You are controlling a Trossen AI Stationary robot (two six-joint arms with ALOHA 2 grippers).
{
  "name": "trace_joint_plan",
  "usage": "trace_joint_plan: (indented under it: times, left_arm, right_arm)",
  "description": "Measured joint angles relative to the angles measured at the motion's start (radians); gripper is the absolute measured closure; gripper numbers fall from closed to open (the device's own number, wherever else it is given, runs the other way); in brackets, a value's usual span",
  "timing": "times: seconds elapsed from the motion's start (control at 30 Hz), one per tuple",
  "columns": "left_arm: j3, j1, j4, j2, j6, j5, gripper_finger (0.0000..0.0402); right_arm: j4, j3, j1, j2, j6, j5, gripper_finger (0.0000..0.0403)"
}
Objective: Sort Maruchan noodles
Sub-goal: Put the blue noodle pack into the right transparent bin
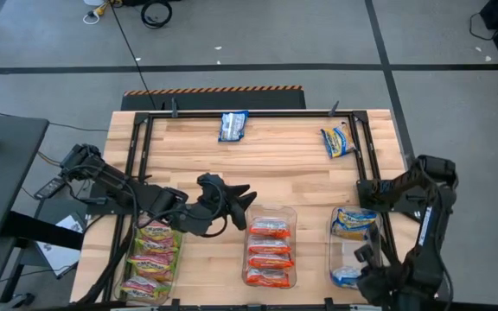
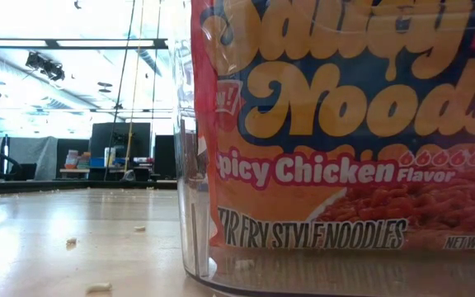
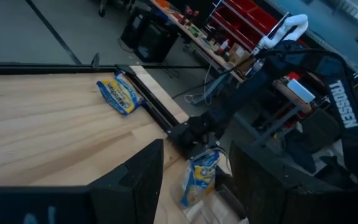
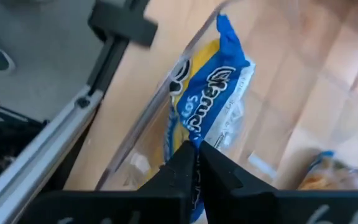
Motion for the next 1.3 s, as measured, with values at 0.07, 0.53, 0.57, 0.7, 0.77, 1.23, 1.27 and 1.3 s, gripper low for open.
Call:
trace_joint_plan:
  times: [0.07,0.53,0.57,0.7,0.77,1.23,1.27,1.3]
  left_arm:
    - [0.0,0.0,0.0,0.0,0.004,0.0,0.0214]
    - [0.0,0.0,-0.003,-0.008,0.198,0.013,0.0214]
    - [0.0,0.0,-0.003,-0.016,0.206,0.032,0.0214]
    - [0.0,0.021,0.0,-0.069,0.263,0.16,0.0214]
    - [0.0,0.035,-0.001,-0.099,0.294,0.208,0.0214]
    - [0.001,0.06,-0.215,-0.242,0.329,0.308,0.0214]
    - [0.0,0.06,-0.268,-0.249,0.311,0.307,0.0214]
    - [-0.001,0.06,-0.318,-0.257,0.298,0.308,0.0214]
  right_arm:
    - [-0.001,0.0,0.0,0.026,0.019,-0.031,0.0372]
    - [-0.135,0.125,-0.167,-0.109,0.165,-0.197,0.0283]
    - [-0.172,0.142,-0.206,-0.134,0.189,-0.192,0.0274]
    - [-0.353,0.163,-0.421,-0.224,0.316,-0.066,0.0242]
    - [-0.407,0.149,-0.566,-0.257,0.336,0.021,0.0234]
    - [-0.36,-0.094,-1.543,-0.089,0.02,0.284,0.0244]
    - [-0.337,-0.11,-1.589,-0.071,-0.01,0.282,0.0245]
    - [-0.298,-0.123,-1.629,-0.053,-0.043,0.276,0.0245]
